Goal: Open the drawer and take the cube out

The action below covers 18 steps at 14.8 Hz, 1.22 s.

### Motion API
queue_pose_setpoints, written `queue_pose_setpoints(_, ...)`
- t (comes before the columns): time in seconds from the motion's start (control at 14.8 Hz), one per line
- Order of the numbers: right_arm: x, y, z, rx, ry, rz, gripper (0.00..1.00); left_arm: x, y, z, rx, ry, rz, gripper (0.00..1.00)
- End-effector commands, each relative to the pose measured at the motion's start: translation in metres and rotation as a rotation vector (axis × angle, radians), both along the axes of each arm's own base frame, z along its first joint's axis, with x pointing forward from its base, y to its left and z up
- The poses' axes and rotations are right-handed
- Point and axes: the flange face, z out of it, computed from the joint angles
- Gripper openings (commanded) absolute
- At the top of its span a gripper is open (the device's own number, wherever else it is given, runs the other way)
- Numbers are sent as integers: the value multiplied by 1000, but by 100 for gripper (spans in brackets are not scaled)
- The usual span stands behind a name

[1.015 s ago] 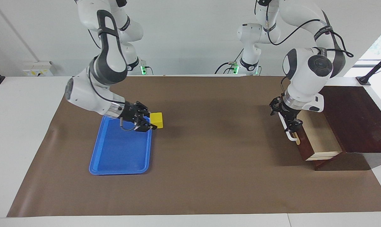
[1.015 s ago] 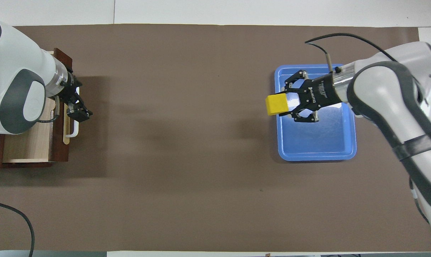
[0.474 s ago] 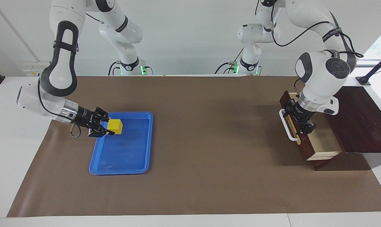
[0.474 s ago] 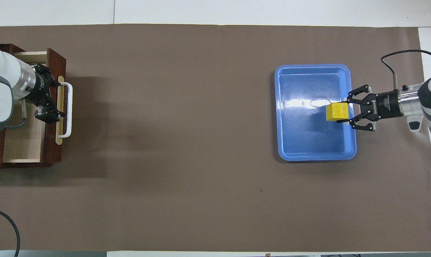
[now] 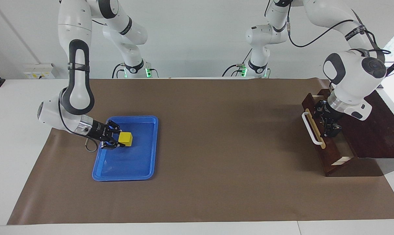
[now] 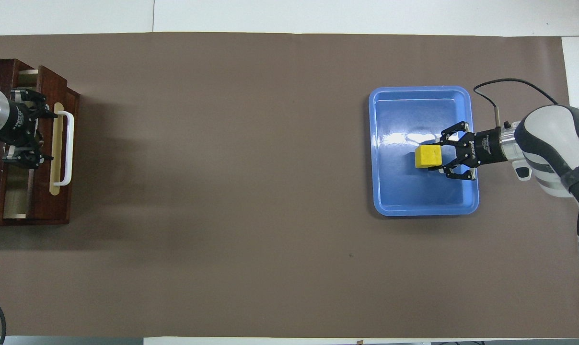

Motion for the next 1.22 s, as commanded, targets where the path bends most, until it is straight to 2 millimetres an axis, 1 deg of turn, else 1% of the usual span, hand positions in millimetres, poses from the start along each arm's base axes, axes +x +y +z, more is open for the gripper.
queue_pose_setpoints(0.0, -12, 0, 0, -3, -31, 8, 0, -8, 32, 1, 3, -29, -33, 100)
queue_pose_setpoints(0.07, -16, -1, -3, -9, -36, 10, 0, -9, 38, 0, 5, -30, -33, 100)
queue_pose_setpoints(0.14, -19, -1, -7, -12, -42, 19, 0, -9, 39, 0, 4, -30, -37, 100)
queue_pose_setpoints(0.2, -21, -1, -8, -14, -48, 26, 0, -9, 41, 0, 6, -31, -41, 100)
queue_pose_setpoints(0.27, -21, -1, -8, -14, -51, 27, 0, -11, 48, -1, 4, -30, -31, 100)
queue_pose_setpoints(0.34, -21, -1, -8, -15, -52, 30, 0, -11, 51, -1, 4, -29, -28, 100)
queue_pose_setpoints(0.41, -21, 0, -9, -14, -49, 29, 0, -11, 51, 0, 6, -31, -29, 100)
queue_pose_setpoints(0.47, -20, 8, -9, -17, -51, 44, 0, -10, 45, 1, 5, -25, -38, 100)
queue_pose_setpoints(0.54, -19, 10, -9, -25, -64, 50, 0, -9, 40, 3, 4, -19, -45, 100)
queue_pose_setpoints(0.61, -18, 12, -9, -28, -82, 69, 41, -9, 32, 4, 3, -3, -61, 100)
queue_pose_setpoints(0.68, -18, 13, -9, -24, -84, 79, 72, -8, 22, 9, 5, 8, -116, 100)
queue_pose_setpoints(0.74, -18, 13, -8, -20, -82, 80, 85, -8, 17, 19, 3, 13, -181, 100)
queue_pose_setpoints(0.81, -17, 12, -5, -16, -83, 80, 94, -11, 11, 32, 1, 21, -242, 100)
queue_pose_setpoints(0.88, -17, 11, -2, -8, -79, 83, 96, -15, 0, 42, -1, 26, -314, 100)
queue_pose_setpoints(0.95, -14, 10, 5, -7, -82, 88, 100, -21, -10, 57, 0, 14, -405, 100)
queue_pose_setpoints(1.01, -11, 10, 19, -3, -94, 99, 100, -27, -18, 68, -3, 19, -500, 100)
queue_pose_setpoints(1.08, -8, 11, 34, -4, -97, 112, 100, -34, -31, 76, -9, 42, -616, 100)
queue_pose_setpoints(1.15, -6, 10, 52, -32, -100, 138, 100, -41, -39, 85, -13, 51, -710, 100)
